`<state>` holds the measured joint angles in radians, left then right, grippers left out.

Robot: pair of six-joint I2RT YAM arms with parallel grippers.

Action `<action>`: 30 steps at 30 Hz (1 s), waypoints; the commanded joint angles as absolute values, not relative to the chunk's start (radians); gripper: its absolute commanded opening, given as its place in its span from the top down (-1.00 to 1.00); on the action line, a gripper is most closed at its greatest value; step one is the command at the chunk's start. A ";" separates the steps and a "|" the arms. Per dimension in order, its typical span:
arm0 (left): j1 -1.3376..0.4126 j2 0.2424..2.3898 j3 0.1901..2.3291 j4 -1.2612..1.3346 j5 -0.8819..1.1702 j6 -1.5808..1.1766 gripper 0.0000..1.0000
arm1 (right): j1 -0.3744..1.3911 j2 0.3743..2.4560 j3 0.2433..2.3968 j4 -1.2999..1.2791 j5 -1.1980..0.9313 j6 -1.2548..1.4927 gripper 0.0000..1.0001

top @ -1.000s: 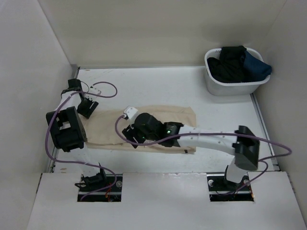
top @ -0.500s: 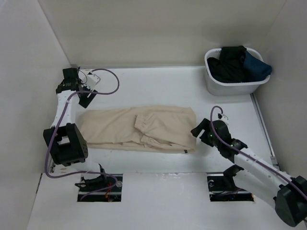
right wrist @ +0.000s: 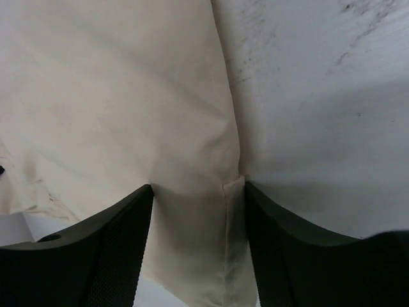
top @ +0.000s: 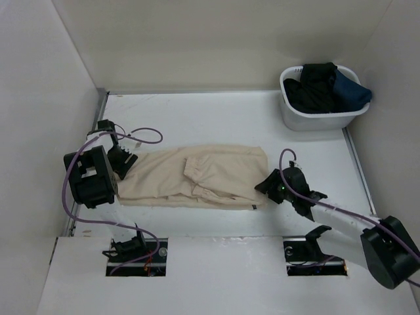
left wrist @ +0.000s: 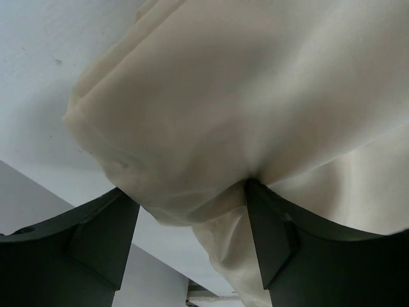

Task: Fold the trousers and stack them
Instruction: Fold the trousers

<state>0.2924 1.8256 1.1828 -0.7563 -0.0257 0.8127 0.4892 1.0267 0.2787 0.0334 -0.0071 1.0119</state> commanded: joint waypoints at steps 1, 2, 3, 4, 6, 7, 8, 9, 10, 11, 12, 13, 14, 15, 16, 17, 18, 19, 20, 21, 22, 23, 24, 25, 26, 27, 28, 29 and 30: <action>0.285 1.805 1.157 -0.655 -0.071 0.824 -0.30 | 0.487 1.121 0.302 0.187 -0.095 1.005 -0.02; 0.283 1.807 1.157 -0.655 -0.068 0.822 -0.30 | 0.472 1.150 0.311 0.196 -0.121 1.002 0.19; 0.282 1.809 1.157 -0.653 -0.066 0.821 -0.30 | 0.452 1.170 0.317 0.204 -0.142 0.994 0.43; 0.282 1.809 1.157 -0.652 -0.066 0.821 -0.30 | 0.432 1.175 0.324 0.201 -0.159 0.982 0.71; 0.282 1.806 1.158 -0.650 -0.064 0.816 -0.30 | 0.372 1.132 0.331 0.154 -0.178 0.948 1.00; 0.280 1.802 1.163 -0.653 -0.060 0.813 -0.30 | 0.334 1.085 0.343 0.093 -0.178 0.924 1.00; 0.272 1.795 1.166 -0.658 -0.051 0.807 -0.30 | 0.293 1.027 0.363 0.015 -0.170 0.889 1.00; 0.260 1.784 1.169 -0.660 -0.038 0.796 -0.30 | 0.247 0.965 0.395 -0.079 -0.164 0.837 1.00; 0.242 1.775 1.172 -0.666 -0.023 0.789 -0.31 | 0.198 0.910 0.438 -0.175 -0.163 0.771 1.00; 0.220 1.766 1.177 -0.672 -0.008 0.781 -0.31 | 0.150 0.869 0.495 -0.271 -0.161 0.697 1.00; 0.199 1.761 1.180 -0.676 0.004 0.773 -0.32 | 0.110 0.838 0.558 -0.367 -0.158 0.621 1.00; 0.159 1.756 1.190 -0.686 0.024 0.756 -0.33 | 0.070 0.824 0.624 -0.453 -0.155 0.542 1.00; 0.122 1.756 1.203 -0.693 0.041 0.737 -0.33 | 0.036 0.821 0.691 -0.530 -0.152 0.467 1.00; 0.084 1.759 1.219 -0.702 0.058 0.717 -0.33 | 0.012 0.830 0.757 -0.595 -0.153 0.400 1.00; 0.046 1.767 1.238 -0.713 0.080 0.695 -0.33 | -0.004 0.850 0.817 -0.653 -0.159 0.338 1.00; 0.010 1.778 1.258 -0.722 0.103 0.672 -0.33 | -0.004 0.870 0.877 -0.707 -0.144 0.284 1.00; -0.016 1.789 1.275 -0.732 0.118 0.655 -0.34 | 0.023 0.890 0.931 -0.747 -0.115 0.247 1.00; -0.045 1.805 1.299 -0.742 0.136 0.637 -0.34 | 0.054 0.909 0.974 -0.777 -0.082 0.221 1.00; -0.070 1.819 1.324 -0.752 0.153 0.618 -0.34 | 0.095 0.939 1.032 -0.813 -0.034 0.192 1.00; -0.088 1.833 1.345 -0.761 0.170 0.600 -0.34 | 0.143 0.972 1.092 -0.851 0.006 0.174 1.00; -0.102 1.845 1.367 -0.767 0.187 0.585 -0.34 | 0.197 1.009 1.154 -0.883 0.044 0.160 1.00; -0.108 1.854 1.383 -0.772 0.204 0.572 -0.35 | 0.255 1.053 1.216 -0.914 0.073 0.146 1.00; -0.111 1.861 1.397 -0.778 0.215 0.565 -0.36 | 0.327 1.102 1.276 -0.937 0.096 0.134 1.00; -0.111 1.870 1.408 -0.779 0.218 0.558 -0.36 | 0.406 1.158 1.332 -0.952 0.121 0.129 1.00; -0.111 1.878 1.411 -0.781 0.218 0.555 -0.36 | 0.488 1.219 1.388 -0.968 0.152 0.126 1.00; -0.108 1.885 1.411 -0.782 0.213 0.555 -0.36 | 0.574 1.294 1.447 -0.983 0.190 0.121 1.00; -0.099 1.896 1.411 -0.784 0.209 0.555 -0.36 | 0.649 1.375 1.512 -0.994 0.227 0.120 1.00; -0.088 1.904 1.408 -0.790 0.203 0.555 -0.36 | 0.715 1.453 1.579 -1.003 0.245 0.117 1.00; -0.070 1.914 1.404 -0.793 0.196 0.555 -0.35 | 0.772 1.538 1.650 -1.011 0.253 0.103 1.00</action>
<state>-0.1081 1.8938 1.3823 -0.7551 0.1837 0.5838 0.6319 1.3849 1.5108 -0.9390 0.1543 0.1665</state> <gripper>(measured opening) 0.676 0.024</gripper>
